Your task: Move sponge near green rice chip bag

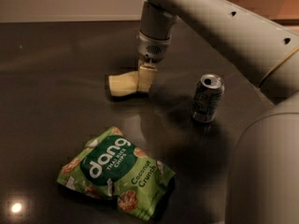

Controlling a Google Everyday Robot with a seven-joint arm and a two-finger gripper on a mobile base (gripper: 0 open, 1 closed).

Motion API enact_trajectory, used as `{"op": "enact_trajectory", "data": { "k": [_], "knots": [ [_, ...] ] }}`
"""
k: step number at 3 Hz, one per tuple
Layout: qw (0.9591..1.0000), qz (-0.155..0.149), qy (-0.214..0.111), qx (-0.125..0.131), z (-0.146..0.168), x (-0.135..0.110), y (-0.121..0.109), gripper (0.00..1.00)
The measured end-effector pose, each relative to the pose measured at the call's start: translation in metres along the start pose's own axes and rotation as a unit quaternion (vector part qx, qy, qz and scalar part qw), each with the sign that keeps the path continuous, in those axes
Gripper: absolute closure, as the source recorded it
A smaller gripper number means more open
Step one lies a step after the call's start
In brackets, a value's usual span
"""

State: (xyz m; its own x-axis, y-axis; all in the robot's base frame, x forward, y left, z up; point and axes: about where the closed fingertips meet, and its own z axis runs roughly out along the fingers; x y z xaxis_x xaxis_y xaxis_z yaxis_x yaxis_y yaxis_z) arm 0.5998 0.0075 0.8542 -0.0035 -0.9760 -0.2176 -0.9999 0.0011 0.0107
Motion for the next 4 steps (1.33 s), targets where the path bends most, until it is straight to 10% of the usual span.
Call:
{"op": "enact_trajectory", "data": {
  "k": [2,4],
  "knots": [
    [0.9891,-0.138,0.026,-0.045,0.007,-0.005,0.056,0.82],
    [0.9832,-0.169,0.035,-0.058,0.014,-0.002,0.064,0.36]
  ]
}}
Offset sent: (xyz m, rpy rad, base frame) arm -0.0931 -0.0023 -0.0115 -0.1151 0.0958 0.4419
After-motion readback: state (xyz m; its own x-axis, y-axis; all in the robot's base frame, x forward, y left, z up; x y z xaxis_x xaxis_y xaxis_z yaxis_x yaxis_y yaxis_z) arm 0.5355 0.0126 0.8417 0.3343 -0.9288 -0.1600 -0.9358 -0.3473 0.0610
